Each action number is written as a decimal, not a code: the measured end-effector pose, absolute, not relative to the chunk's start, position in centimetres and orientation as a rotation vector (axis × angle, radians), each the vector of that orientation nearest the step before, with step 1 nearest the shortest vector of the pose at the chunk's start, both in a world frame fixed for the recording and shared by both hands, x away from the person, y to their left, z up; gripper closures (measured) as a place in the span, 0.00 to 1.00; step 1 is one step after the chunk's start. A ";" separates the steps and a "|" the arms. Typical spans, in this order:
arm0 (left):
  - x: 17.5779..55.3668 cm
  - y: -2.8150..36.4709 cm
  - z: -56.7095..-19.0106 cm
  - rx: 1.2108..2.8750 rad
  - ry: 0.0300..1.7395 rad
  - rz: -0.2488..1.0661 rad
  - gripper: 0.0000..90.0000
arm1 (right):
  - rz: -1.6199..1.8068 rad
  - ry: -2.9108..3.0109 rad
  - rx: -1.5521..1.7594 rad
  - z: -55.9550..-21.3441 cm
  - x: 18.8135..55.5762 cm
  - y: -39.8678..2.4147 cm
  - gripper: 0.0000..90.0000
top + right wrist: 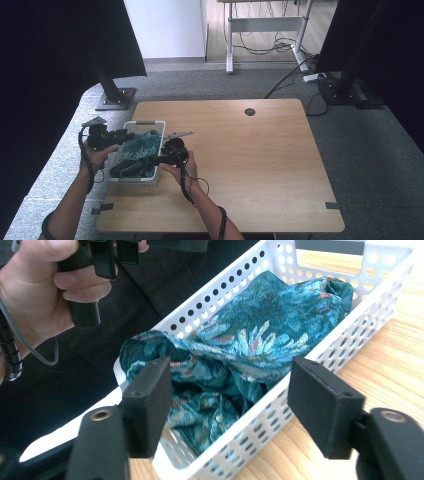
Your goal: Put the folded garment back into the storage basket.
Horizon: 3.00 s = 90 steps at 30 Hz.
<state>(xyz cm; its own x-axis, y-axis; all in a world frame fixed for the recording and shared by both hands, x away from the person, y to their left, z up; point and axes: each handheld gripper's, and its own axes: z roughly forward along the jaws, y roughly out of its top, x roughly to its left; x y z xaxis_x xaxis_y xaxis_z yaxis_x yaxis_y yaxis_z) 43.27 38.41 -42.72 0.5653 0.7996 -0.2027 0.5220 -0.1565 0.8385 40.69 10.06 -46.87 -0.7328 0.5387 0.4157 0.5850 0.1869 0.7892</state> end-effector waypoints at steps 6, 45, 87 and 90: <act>42.0 37.9 -42.7 1.809 1.056 0.367 0.42 | -1.625 -2.463 -1.065 -46.5 39.6 9.6 0.28; 33.0 27.8 -46.1 1.843 0.887 0.382 0.33 | -1.651 -2.676 -1.014 -47.4 33.7 -2.5 0.27; 24.6 19.8 -52.6 1.940 0.721 0.278 0.32 | -1.662 -2.662 -1.249 -52.8 25.9 -15.5 0.22; 24.3 19.8 -52.8 1.941 0.723 0.277 0.31 | -1.651 -2.665 -1.255 -53.0 25.3 -16.1 0.22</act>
<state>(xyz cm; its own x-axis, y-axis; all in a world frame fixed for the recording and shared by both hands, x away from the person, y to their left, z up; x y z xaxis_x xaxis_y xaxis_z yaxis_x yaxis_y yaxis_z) 24.27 19.83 -52.85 0.7946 0.5959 -0.1165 0.3661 -0.3171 0.8749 25.32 -16.06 -53.02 -0.7000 0.6925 0.1743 0.4645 0.2561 0.8477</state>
